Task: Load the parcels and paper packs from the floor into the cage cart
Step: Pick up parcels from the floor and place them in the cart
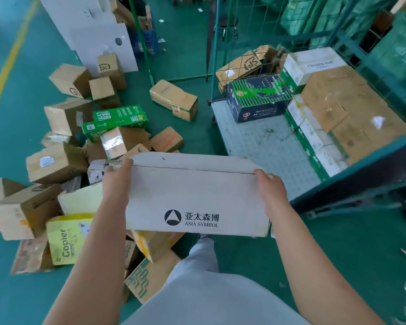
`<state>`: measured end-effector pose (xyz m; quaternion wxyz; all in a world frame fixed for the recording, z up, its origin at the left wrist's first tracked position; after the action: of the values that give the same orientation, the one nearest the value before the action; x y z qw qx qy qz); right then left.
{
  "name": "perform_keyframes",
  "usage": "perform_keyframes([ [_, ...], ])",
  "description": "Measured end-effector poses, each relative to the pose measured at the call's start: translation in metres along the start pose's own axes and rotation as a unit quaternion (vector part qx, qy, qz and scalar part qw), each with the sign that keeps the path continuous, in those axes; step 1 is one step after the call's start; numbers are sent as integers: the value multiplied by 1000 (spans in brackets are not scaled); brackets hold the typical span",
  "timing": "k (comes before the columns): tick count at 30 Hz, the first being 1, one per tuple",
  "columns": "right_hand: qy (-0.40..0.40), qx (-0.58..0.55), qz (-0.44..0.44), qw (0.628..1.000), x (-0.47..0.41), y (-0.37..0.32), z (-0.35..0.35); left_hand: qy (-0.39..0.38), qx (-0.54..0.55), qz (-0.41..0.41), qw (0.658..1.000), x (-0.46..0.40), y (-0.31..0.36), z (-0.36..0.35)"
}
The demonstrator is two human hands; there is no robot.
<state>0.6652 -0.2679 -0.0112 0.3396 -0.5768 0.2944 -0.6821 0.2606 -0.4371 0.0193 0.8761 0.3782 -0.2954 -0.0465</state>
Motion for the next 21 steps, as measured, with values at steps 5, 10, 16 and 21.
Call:
perform_keyframes([
  [5, 15, 20, -32, 999, -92, -54, -30, -30, -13, 38, 999, -71, 58, -67],
  [10, 53, 28, -82, 995, -180, -103, -41, -70, -52, 71, 994, -131, 124, -140],
  [16, 73, 54, -100, 991, -254, -143, -24, -119, -100, 58, 986, -168, 184, -227],
  [21, 69, 54, -197, 977, -305, -154, -2, -145, -126, 64, 979, -182, 236, -297],
])
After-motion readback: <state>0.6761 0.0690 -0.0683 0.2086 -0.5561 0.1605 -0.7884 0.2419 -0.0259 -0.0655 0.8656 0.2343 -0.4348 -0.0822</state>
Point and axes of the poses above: each hand's wrist, its own x-axis away from the middle knuckle, its own z-axis out of the back of the hand, y = z × x, the point moved 8 cm from there along -x, towards the middle knuckle, and after that the axes turned 10 degrees about -x, right-handed, at the moved point
